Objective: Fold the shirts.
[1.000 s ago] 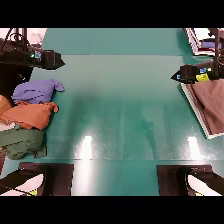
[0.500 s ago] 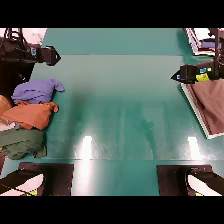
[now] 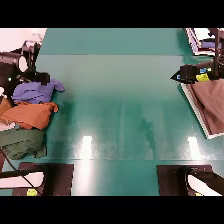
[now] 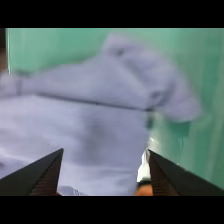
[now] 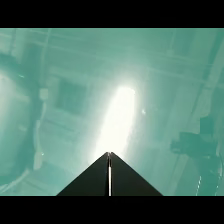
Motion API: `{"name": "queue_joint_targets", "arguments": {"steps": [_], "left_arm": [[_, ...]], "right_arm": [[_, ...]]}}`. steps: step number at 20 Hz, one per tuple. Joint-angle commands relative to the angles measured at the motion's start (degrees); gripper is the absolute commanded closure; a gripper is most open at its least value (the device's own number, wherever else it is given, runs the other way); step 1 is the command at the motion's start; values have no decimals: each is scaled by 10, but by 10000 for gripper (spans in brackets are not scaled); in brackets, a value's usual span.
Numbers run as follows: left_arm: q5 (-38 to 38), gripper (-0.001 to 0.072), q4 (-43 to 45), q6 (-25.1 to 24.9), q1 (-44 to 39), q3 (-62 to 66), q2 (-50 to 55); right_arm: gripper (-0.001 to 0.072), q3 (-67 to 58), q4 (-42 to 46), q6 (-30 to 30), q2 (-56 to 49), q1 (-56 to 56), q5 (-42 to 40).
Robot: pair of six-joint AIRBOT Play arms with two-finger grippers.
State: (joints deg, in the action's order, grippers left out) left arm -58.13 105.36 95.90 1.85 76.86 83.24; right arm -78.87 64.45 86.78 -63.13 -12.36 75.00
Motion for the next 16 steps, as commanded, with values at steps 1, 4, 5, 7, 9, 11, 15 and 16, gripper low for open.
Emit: {"name": "queue_joint_targets", "arguments": {"steps": [1,4,5,7,9,11,15,16], "left_arm": [[20,87,-28,16,45,-11,58],[20,89,-25,16,52,-10,60],[20,214,-25,16,52,-8,58],[16,685,-25,16,52,-3,55],[-1,680,-25,16,52,7,54],[-38,684,-25,16,52,40,46],[-75,684,-63,-14,51,148,-56],[-89,684,-90,-33,49,184,-89]], "right_arm": [[696,0,0,0,0,0,0],[696,0,0,0,0,0,-10],[696,0,0,0,0,0,-15],[696,0,0,0,0,0,-20],[696,0,0,0,0,0,-20],[696,-7,0,0,0,0,-19],[696,-89,1,0,0,1,-23],[696,-112,1,0,0,1,-27]]}}
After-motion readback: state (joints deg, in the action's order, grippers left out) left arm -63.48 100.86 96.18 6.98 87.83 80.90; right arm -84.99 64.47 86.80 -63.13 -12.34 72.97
